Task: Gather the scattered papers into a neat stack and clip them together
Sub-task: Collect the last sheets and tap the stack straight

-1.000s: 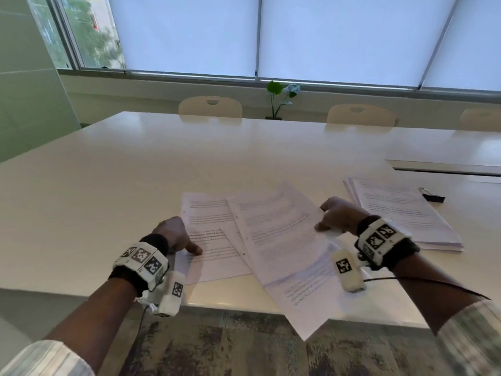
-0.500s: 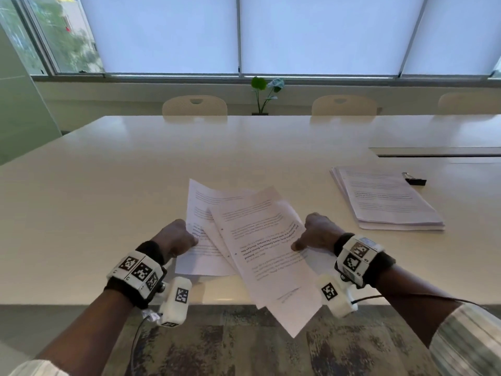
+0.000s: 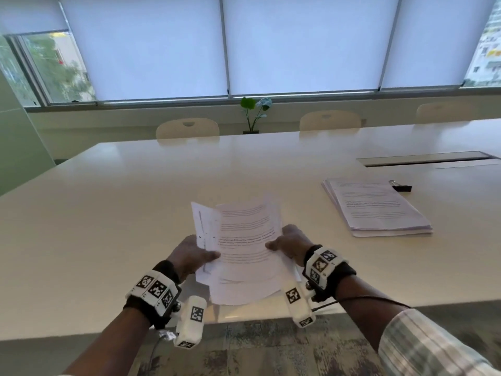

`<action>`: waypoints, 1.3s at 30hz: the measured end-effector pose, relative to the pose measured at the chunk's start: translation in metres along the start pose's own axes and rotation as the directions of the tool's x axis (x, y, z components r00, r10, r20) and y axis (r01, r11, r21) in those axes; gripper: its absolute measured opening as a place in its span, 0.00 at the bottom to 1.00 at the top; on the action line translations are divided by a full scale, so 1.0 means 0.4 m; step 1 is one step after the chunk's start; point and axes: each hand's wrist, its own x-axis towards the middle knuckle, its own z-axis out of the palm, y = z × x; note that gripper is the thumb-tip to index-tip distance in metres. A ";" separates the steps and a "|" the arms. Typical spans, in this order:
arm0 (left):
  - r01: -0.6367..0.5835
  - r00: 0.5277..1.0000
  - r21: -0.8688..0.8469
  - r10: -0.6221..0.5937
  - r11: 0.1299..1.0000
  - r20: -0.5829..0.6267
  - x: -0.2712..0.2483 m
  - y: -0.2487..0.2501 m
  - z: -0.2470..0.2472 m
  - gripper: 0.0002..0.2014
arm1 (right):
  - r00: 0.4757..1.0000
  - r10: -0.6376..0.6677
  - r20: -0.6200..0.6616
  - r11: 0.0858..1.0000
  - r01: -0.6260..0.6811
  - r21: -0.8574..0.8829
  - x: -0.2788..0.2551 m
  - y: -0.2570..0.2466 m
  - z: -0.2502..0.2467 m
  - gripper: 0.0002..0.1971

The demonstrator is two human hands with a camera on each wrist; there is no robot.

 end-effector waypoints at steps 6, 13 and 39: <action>-0.319 0.927 0.167 0.344 0.933 -0.153 -0.007 0.044 0.014 0.24 | 0.977 -0.202 -0.063 0.950 0.211 0.230 0.019 0.003 -0.034 0.27; -0.601 0.739 0.114 0.605 0.791 -0.296 -0.041 0.143 0.007 0.28 | 0.878 -0.443 -0.181 0.775 0.477 0.414 -0.054 -0.142 -0.156 0.20; -0.489 0.809 0.014 0.459 0.872 -0.366 0.030 0.103 0.057 0.34 | 0.829 -0.530 -0.179 0.798 0.559 0.225 -0.057 -0.053 -0.074 0.20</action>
